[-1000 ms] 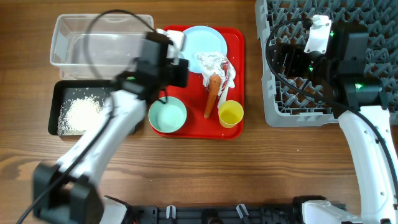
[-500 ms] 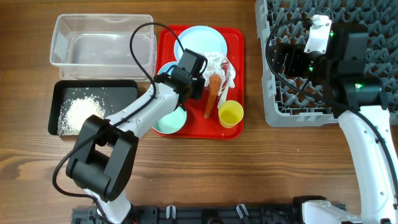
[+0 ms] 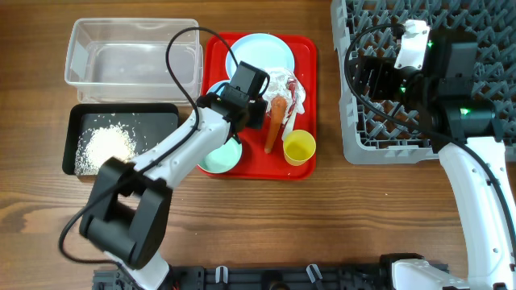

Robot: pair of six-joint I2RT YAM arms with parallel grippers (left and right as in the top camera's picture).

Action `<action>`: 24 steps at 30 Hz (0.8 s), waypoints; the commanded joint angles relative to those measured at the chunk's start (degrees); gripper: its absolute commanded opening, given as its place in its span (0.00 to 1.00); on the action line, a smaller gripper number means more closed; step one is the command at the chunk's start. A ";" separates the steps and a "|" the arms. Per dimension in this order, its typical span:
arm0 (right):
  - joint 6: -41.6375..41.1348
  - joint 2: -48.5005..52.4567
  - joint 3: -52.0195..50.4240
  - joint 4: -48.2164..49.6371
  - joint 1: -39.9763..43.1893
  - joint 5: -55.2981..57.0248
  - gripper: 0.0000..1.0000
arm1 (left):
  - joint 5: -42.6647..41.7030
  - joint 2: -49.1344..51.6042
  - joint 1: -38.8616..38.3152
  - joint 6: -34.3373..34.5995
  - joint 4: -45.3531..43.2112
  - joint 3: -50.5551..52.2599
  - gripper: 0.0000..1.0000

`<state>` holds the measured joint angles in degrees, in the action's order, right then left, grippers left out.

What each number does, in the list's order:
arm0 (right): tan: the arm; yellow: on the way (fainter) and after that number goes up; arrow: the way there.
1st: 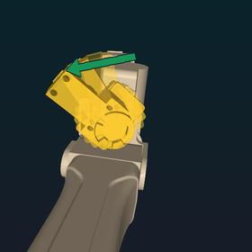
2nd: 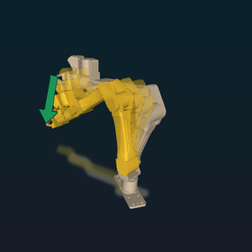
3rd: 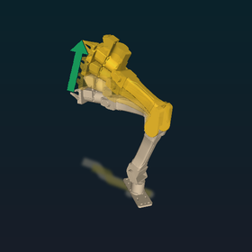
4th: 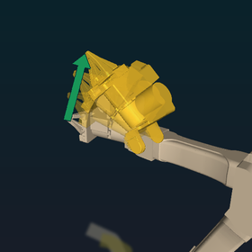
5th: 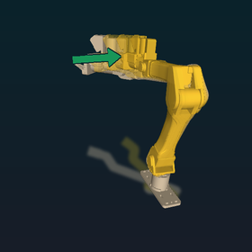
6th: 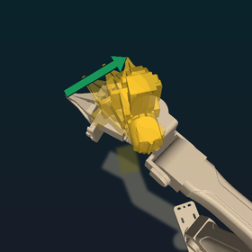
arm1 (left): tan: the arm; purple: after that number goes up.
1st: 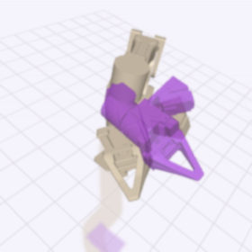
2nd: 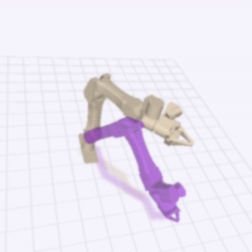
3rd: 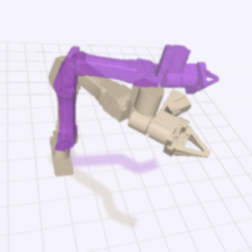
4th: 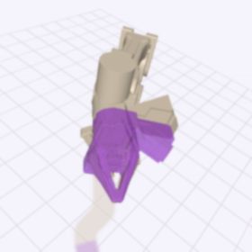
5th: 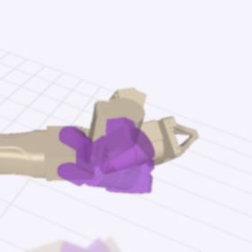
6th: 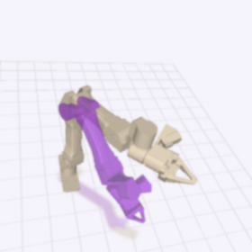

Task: Sort waste into correct bins and load items into the dishwasher rack
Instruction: 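Grasp the crumpled white tissue on the plate with the left gripper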

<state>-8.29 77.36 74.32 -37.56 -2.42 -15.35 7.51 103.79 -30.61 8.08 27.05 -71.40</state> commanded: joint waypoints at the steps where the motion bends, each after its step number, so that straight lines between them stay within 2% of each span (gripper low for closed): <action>1: 0.79 0.13 1.14 -0.02 0.24 0.76 1.00 | 0.24 -6.49 -3.63 -0.42 0.42 -2.21 0.77; 7: 0.79 0.13 1.14 -0.04 0.24 0.76 1.00 | -0.59 -7.04 -8.52 -1.79 1.07 -2.21 0.77; 11: 0.79 0.13 1.14 -0.04 0.24 0.76 0.99 | -0.61 -7.04 -9.03 -1.57 1.31 -2.21 0.76; 13: 0.79 0.13 1.16 -0.02 0.24 0.76 1.00 | -0.61 -7.04 -8.70 -1.60 0.50 -2.21 0.77; 17: 0.63 0.13 1.14 -0.09 0.24 0.74 0.99 | -0.59 -7.04 -8.37 -4.90 -4.63 -2.38 0.86; 22: 0.61 0.11 1.14 -0.28 0.24 0.74 1.00 | -0.66 -6.84 -4.02 -4.90 -1.97 -8.11 0.90; 24: 0.61 0.11 1.14 -0.22 0.24 0.74 1.00 | -3.69 -5.90 -1.31 -7.54 -0.87 -11.19 0.90</action>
<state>-8.12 77.36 74.32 -37.76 -2.42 -15.35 6.79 97.30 -35.88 4.10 25.63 -77.10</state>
